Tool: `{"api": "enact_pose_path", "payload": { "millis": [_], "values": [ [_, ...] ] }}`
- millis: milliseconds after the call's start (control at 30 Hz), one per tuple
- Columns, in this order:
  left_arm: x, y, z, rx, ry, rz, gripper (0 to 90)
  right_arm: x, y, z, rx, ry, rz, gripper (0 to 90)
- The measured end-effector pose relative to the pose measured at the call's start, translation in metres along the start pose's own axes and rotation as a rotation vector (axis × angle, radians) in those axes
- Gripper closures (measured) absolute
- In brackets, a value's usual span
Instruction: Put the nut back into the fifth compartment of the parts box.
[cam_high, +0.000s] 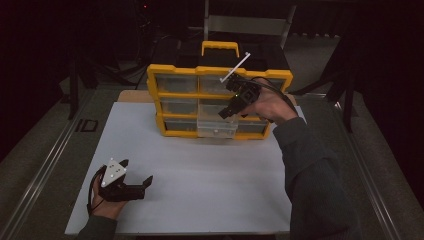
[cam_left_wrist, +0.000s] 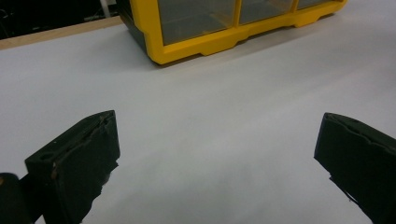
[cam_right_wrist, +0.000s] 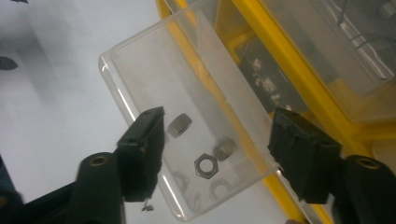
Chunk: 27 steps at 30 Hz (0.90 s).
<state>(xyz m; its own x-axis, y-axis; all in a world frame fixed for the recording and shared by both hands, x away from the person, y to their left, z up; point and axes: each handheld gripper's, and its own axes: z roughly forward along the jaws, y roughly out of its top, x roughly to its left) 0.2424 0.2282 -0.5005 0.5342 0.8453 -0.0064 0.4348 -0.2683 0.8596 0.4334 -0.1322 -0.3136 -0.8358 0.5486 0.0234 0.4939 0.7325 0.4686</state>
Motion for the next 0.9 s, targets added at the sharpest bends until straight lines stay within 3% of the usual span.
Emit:
{"api": "enact_pose_path", "payload": {
  "millis": [300, 900],
  "values": [
    [0.0, 0.0, 0.0, 0.002, 0.001, 0.0, 0.5, 0.0, -0.013, -0.002, 0.012, -0.035, -0.009, 19.4],
    [0.0, 0.0, 0.001, 0.0, 0.002, 0.001, 0.6, 0.005, -0.036, -0.006, 0.033, -0.066, -0.048, 19.1]
  ]
}}
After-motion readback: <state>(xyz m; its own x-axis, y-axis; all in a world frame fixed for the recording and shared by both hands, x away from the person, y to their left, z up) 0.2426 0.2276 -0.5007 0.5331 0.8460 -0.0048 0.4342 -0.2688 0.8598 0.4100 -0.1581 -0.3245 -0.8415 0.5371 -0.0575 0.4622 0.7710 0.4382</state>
